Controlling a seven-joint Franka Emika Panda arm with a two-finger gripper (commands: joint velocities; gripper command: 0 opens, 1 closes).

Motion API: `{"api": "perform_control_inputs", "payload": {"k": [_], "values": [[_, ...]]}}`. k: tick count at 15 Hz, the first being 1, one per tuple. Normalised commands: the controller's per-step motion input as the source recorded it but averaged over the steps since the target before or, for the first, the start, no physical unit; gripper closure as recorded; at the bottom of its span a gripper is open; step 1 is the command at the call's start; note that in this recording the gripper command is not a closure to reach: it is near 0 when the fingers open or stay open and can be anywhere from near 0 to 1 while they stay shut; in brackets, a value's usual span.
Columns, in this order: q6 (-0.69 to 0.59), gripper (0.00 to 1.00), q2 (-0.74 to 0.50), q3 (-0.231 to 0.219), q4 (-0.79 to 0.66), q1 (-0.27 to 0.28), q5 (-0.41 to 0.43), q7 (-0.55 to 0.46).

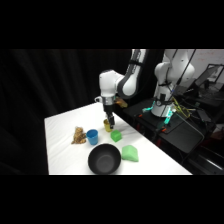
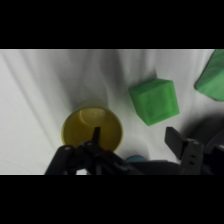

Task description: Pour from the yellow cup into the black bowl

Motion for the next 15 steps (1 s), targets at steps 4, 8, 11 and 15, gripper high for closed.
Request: {"api": "perform_control_inputs", "payload": {"k": [4, 8, 11, 15], "values": [[0.36, 1.00, 0.09, 0.207, -0.06, -0.210, 0.228, -0.24], [0.22, 1.00, 0.03, 0.143, -0.03, -0.144, 0.073, -0.10], [0.14, 0.99, -0.03, 0.047, -0.01, -0.043, -0.068, 0.03], [0.01, 0.15, -0.06, -0.094, 0.00, 0.070, -0.209, 0.19]]}}
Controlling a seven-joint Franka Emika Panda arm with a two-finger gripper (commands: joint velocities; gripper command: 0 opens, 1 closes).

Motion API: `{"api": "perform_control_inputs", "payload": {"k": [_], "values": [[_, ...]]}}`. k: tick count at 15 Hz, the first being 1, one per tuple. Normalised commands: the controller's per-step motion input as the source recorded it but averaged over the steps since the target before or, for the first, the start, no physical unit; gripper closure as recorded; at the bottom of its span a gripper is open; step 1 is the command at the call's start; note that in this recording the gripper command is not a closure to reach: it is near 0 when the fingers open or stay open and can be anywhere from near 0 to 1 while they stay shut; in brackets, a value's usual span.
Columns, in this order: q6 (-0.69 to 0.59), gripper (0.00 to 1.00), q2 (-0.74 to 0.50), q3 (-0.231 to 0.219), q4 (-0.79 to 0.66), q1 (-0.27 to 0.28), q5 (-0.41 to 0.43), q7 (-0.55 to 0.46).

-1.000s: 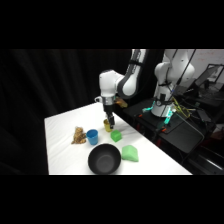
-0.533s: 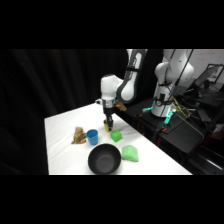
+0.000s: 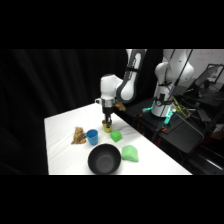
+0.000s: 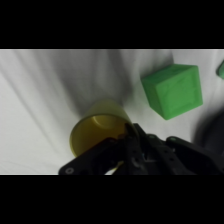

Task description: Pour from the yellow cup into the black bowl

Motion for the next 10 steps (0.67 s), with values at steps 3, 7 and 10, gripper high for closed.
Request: {"api": "perform_control_inputs", "payload": {"k": [3, 7, 10], "values": [[-0.15, 0.12, -0.25, -0.304, -0.04, 0.265, -0.426, 0.40], [-0.43, 0.12, -0.46, -0.346, 0.02, 0.379, -0.580, 0.53], [-0.57, 0.12, -0.43, -0.045, 0.19, 0.229, -0.468, 0.45]]}}
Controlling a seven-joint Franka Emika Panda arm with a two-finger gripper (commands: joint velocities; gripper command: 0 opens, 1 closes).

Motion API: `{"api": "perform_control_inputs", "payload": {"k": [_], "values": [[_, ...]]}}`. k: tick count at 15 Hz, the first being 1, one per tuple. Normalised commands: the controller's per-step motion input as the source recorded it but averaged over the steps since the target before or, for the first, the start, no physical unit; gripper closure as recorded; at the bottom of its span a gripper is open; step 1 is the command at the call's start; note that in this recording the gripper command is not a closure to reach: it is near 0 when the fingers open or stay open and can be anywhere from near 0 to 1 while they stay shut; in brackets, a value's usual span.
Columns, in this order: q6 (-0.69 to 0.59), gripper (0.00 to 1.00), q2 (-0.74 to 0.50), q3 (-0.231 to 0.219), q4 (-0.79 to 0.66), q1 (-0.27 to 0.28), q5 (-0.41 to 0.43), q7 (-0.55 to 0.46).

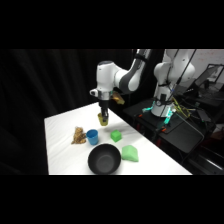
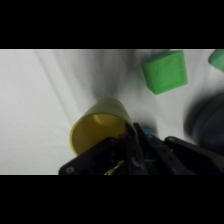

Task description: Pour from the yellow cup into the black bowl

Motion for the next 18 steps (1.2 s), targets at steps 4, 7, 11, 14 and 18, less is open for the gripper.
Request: {"api": "perform_control_inputs", "payload": {"k": [4, 7, 11, 14, 18], "values": [[-0.46, 0.12, -0.16, 0.197, 0.28, 0.097, -0.154, 0.19], [-0.33, 0.12, 0.12, 0.198, 0.41, 0.077, -0.019, 0.04], [-0.23, 0.12, 0.26, 0.120, 0.48, 0.078, -0.045, 0.01], [-0.20, 0.12, 0.29, 0.115, 0.45, 0.063, 0.150, -0.20], [-0.23, 0.12, 0.25, 0.182, 0.39, -0.041, 0.519, -0.57]]}}
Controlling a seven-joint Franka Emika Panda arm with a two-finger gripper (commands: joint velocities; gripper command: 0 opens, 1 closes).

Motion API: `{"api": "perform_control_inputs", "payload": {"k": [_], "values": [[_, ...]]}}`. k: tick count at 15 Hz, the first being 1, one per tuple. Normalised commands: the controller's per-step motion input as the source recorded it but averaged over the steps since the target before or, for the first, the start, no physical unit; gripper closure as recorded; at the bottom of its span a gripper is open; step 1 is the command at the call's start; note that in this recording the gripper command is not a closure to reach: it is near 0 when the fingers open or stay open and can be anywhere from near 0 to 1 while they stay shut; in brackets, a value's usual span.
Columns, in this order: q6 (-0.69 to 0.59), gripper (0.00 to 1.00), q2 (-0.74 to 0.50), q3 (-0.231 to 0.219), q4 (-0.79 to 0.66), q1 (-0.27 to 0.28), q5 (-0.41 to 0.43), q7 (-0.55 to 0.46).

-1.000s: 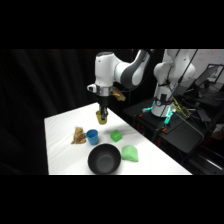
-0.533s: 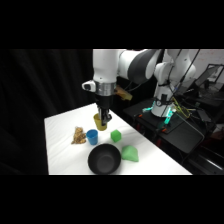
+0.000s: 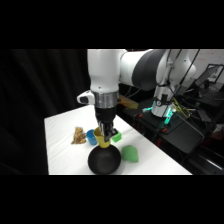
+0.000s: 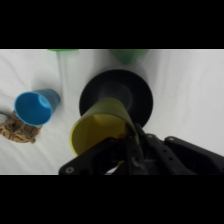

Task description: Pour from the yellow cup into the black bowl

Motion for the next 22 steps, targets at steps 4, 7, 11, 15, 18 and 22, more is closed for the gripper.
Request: {"api": "perform_control_inputs", "payload": {"k": [4, 7, 11, 15, 18, 22], "values": [[-0.32, 0.12, 0.23, 0.246, 0.38, -0.219, 0.686, -0.87], [-0.51, 0.12, 0.22, 0.187, 0.37, -0.297, 0.542, -0.84], [-0.64, 0.12, 0.27, 0.105, 0.43, -0.261, 0.357, -0.67], [-0.61, 0.12, 0.38, 0.049, 0.51, -0.170, 0.214, -0.40], [-0.57, 0.13, 0.35, 0.036, 0.53, -0.122, 0.182, -0.22], [-0.43, 0.13, 0.26, 0.009, 0.46, -0.045, 0.109, -0.08]]}}
